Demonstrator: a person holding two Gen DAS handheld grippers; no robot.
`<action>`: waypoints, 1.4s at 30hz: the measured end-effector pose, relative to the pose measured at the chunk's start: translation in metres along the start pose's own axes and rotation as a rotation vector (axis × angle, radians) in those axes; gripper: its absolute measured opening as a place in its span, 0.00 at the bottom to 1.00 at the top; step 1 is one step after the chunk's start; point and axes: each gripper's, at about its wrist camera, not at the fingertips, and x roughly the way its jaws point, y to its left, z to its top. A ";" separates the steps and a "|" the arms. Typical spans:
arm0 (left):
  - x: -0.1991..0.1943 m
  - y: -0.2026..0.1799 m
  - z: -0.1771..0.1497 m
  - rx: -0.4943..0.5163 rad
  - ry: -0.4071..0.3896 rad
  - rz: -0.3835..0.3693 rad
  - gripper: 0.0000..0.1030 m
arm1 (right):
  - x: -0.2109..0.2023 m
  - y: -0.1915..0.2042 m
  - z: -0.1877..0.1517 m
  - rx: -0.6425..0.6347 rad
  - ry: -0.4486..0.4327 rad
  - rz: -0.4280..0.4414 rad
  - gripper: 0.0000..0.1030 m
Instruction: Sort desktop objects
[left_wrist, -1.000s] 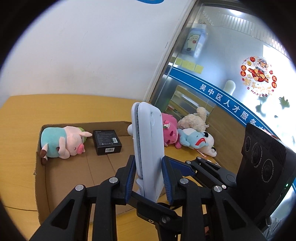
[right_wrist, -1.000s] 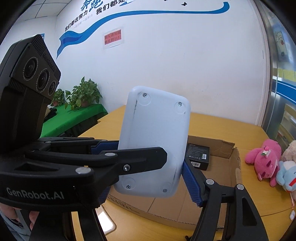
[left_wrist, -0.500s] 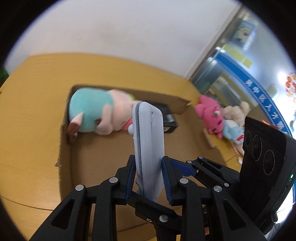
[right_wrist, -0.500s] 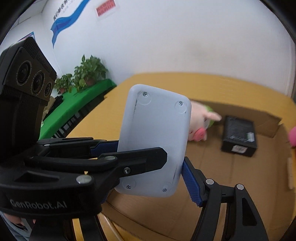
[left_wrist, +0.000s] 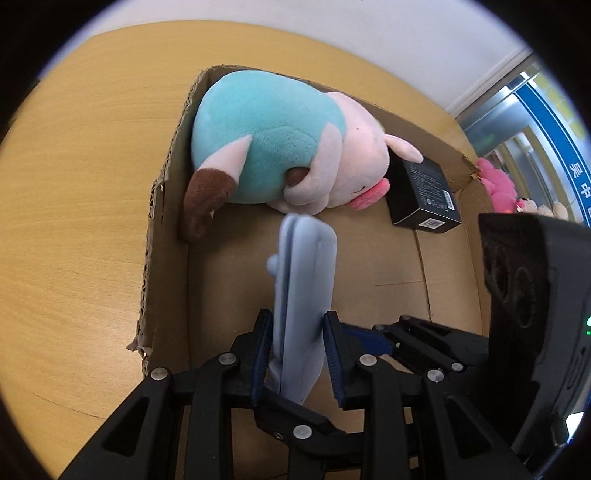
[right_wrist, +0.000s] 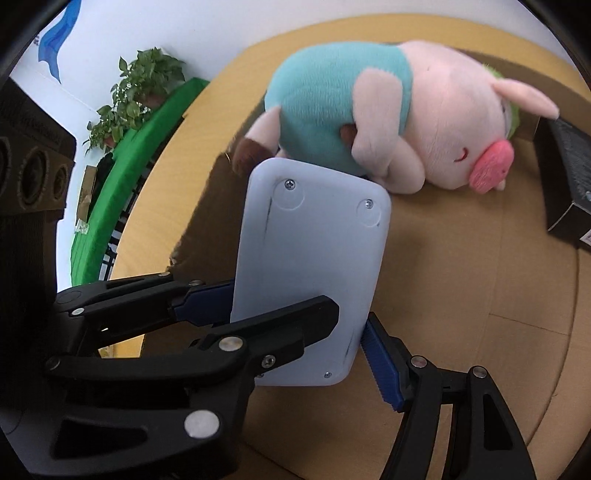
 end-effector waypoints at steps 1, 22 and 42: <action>0.002 -0.001 0.003 -0.002 0.004 0.009 0.26 | 0.004 -0.002 0.000 0.018 0.022 0.013 0.67; -0.115 -0.062 -0.076 0.218 -0.488 0.167 0.68 | -0.126 -0.015 -0.072 -0.022 -0.273 -0.073 1.00; -0.004 -0.110 -0.176 0.190 -0.714 0.351 0.81 | -0.142 -0.074 -0.215 -0.102 -0.786 -0.472 1.00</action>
